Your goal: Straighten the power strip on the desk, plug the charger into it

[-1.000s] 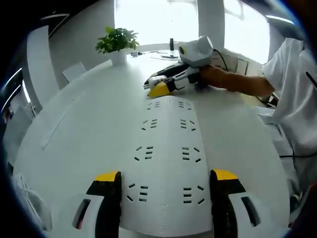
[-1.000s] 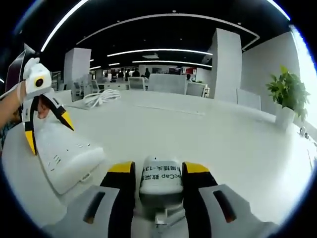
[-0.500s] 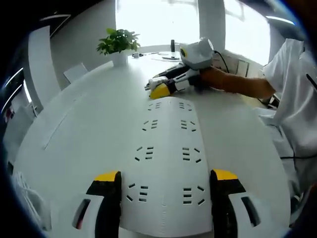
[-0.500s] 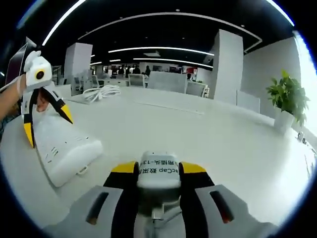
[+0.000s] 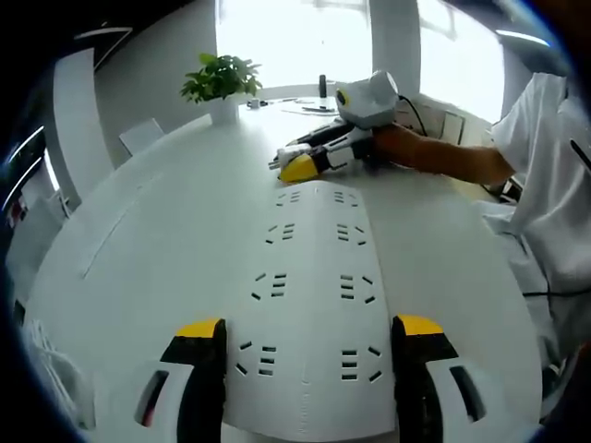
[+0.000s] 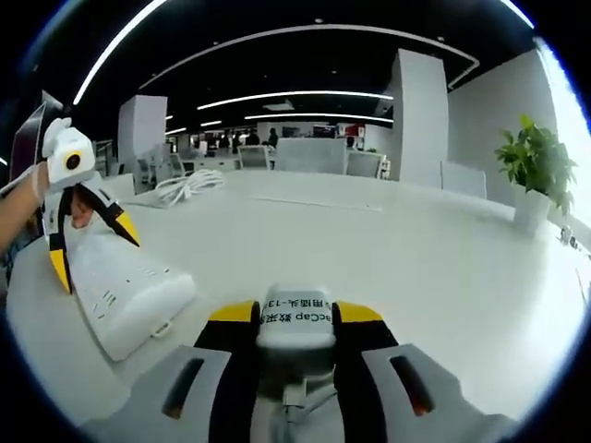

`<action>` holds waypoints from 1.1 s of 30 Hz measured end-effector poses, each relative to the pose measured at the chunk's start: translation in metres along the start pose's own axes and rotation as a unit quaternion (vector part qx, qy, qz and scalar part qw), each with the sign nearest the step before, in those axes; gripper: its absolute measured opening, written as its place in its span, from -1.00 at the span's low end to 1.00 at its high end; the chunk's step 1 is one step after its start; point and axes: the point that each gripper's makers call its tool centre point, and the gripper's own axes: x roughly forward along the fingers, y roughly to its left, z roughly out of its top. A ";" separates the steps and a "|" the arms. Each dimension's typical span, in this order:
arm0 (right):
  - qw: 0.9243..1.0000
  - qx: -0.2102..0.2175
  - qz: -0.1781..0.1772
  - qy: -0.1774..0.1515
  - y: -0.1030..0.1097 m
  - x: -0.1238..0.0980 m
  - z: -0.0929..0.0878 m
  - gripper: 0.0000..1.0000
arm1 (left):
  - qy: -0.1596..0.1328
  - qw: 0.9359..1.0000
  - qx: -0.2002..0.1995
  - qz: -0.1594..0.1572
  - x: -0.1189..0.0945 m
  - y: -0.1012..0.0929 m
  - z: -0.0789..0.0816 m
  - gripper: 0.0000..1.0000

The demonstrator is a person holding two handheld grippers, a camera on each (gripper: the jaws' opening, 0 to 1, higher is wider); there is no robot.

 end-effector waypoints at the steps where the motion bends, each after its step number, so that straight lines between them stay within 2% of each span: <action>1: 1.000 0.001 0.000 0.000 0.000 0.000 0.000 -0.39 | 0.000 1.000 0.000 0.000 0.000 0.000 0.000 0.48; 9: 0.999 0.029 0.009 0.016 0.002 -0.005 0.003 -0.41 | -0.004 1.000 -0.001 0.003 0.000 0.000 0.000 0.48; 13: 0.998 0.039 0.031 0.041 0.008 -0.014 0.009 -0.41 | -0.006 1.000 0.000 0.003 0.000 0.000 0.000 0.49; 14: 0.997 0.045 0.041 0.055 0.010 -0.018 0.011 -0.41 | -0.007 1.000 -0.001 0.003 0.000 0.000 0.000 0.49; 16: 0.994 0.028 0.057 0.089 0.015 -0.023 0.012 -0.41 | -0.008 1.000 -0.001 0.004 0.000 0.000 0.001 0.49; 18: 0.990 0.011 0.062 0.126 0.014 -0.024 0.004 -0.42 | -0.009 1.000 -0.001 0.004 0.000 0.000 0.001 0.49; 20: 0.989 0.004 0.067 0.130 0.012 -0.022 0.005 -0.42 | -0.009 1.000 -0.002 0.005 0.001 0.000 0.001 0.49; 24: 0.985 0.031 0.090 0.142 0.014 -0.027 0.013 -0.42 | -0.012 1.000 -0.005 0.009 0.001 0.000 0.001 0.49; 26: 0.979 0.062 0.115 0.156 0.025 -0.030 0.019 -0.42 | -0.012 1.000 -0.006 0.010 0.001 0.001 0.001 0.49; 29: 0.967 0.073 0.151 0.193 0.044 -0.035 0.029 -0.42 | -0.010 1.000 -0.007 0.010 0.001 0.001 0.001 0.49; 33: 0.942 0.095 0.194 0.255 0.075 -0.043 0.041 -0.42 | -0.009 1.000 -0.008 0.011 0.001 0.002 0.002 0.49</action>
